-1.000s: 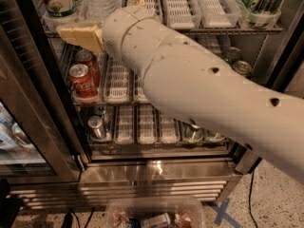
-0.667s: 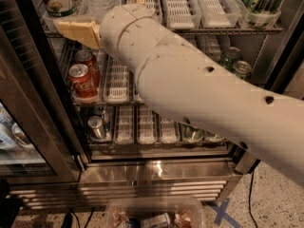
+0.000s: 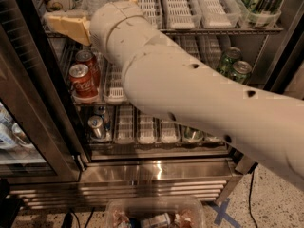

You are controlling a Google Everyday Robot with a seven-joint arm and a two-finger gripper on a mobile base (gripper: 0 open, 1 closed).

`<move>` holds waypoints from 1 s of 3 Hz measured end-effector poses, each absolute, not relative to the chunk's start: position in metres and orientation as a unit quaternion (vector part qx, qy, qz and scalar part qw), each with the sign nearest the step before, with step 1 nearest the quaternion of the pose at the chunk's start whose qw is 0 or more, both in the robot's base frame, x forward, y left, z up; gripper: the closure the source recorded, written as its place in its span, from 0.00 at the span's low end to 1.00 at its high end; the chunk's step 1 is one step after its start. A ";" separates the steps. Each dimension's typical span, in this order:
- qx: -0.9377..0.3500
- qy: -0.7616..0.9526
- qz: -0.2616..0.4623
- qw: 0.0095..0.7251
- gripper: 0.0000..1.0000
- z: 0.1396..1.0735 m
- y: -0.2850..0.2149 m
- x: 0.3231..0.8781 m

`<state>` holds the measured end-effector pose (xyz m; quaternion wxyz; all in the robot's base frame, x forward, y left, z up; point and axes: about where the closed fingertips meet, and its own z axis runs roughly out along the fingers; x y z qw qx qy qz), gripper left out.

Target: Pick water bottle from top shelf of fridge

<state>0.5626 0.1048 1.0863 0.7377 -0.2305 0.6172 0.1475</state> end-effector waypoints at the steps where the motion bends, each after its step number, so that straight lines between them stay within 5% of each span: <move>1: -0.229 0.613 0.134 0.744 0.19 1.086 0.108 0.568; 2: -0.227 0.608 0.119 0.752 0.36 1.089 0.108 0.575; 3: -0.224 0.602 0.095 0.761 0.30 1.094 0.105 0.582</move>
Offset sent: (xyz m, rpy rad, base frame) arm 0.0319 0.0088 0.0025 -0.0363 -0.0614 -0.0878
